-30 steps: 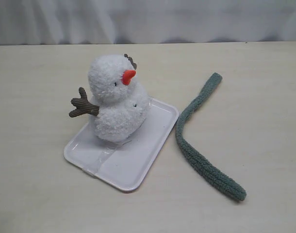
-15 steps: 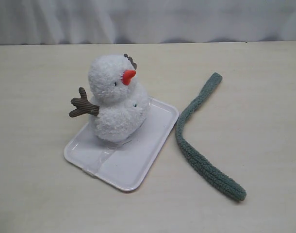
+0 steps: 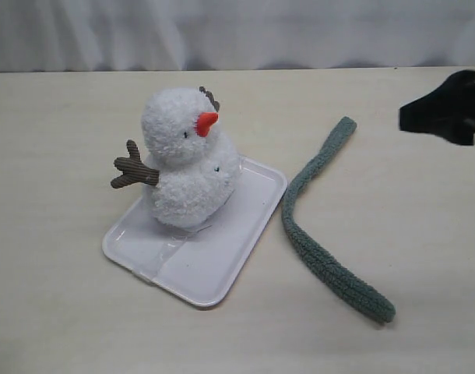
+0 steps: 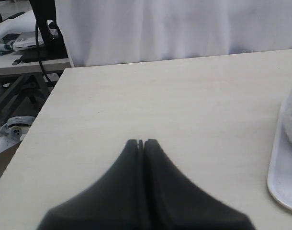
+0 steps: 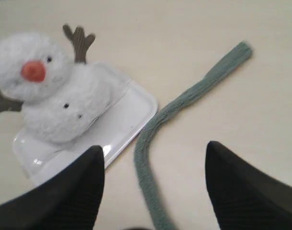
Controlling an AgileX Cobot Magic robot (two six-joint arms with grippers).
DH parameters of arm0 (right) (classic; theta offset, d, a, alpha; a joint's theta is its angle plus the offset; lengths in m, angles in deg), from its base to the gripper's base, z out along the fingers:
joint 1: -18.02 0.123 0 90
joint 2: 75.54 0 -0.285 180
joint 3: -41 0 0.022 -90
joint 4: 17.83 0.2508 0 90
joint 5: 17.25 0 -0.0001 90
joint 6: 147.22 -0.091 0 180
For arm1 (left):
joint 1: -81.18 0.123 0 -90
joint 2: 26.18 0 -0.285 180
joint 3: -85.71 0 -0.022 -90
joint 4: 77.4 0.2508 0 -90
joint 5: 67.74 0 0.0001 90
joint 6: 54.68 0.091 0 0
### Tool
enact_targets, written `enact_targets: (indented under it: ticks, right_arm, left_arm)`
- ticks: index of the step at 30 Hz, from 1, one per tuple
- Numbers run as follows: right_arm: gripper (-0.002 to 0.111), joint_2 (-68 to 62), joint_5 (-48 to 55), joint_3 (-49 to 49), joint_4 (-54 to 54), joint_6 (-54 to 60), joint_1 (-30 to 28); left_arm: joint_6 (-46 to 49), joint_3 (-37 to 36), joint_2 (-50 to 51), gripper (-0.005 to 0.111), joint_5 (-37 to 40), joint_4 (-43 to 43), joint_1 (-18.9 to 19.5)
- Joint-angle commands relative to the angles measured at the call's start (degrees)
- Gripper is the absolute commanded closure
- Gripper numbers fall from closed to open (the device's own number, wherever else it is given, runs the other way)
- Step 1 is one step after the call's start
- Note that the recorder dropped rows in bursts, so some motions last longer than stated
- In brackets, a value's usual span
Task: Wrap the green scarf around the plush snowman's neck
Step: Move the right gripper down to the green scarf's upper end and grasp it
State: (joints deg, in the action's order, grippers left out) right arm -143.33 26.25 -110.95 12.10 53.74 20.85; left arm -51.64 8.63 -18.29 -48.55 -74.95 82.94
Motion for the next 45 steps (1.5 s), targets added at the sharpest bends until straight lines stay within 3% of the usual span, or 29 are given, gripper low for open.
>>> enact_targets:
  ticks: [1, 6, 13, 16, 18, 22, 32, 34, 40, 45]
  right_arm:
    - [0.05, -10.47, 4.28, -0.41, 12.86, 14.27, 0.2]
    - [0.05, -21.51, 4.71, -1.98, 9.34, 15.35, 8.17]
    - [0.05, -33.44, -3.39, -5.48, -13.46, -8.46, 19.89]
    - [0.05, -37.67, -8.85, -6.08, -14.08, -9.89, 23.46]
    - [0.05, -40.56, -12.5, -6.08, -14.65, -12.42, 23.99]
    - [0.05, -45.01, -14.06, -7.92, -25.75, -23.38, 23.67]
    - [0.052, -51.61, -20.98, -8.84, -26.54, -23.28, 23.78]
    - [0.059, -51.76, -21.39, -8.84, -26.54, -23.28, 23.78]
    - [0.104, -50.55, -18.07, -8.84, -28.79, -18.64, 23.78]
    - [0.104, -44.9, -10.65, -10.85, -31.3, -18.64, 23.78]
  left_arm:
    - [-0.13, -0.14, -0.11, 0.107, -0.67, -0.12, -0.42]
    - [-0.13, -0.14, -0.11, 0.107, -0.67, -0.12, -0.42]
    - [-0.13, -0.14, -0.11, 0.107, -0.67, -0.12, -0.42]
    - [-0.13, -0.14, -0.11, 0.107, -0.67, -0.12, -0.42]
    - [-0.13, -0.14, -0.11, 0.107, -0.67, -0.12, -0.42]
    - [-0.13, -0.14, -0.11, 0.107, -0.67, -0.12, -0.42]
    - [-0.13, -0.14, -0.11, 0.107, -0.67, -0.12, -0.42]
    - [-0.13, -0.14, -0.11, 0.107, -0.67, -0.12, -0.42]
    - [-0.13, -0.14, -0.11, 0.107, -0.67, -0.12, -0.42]
    - [-0.13, -0.14, -0.11, 0.107, -0.67, -0.12, -0.42]
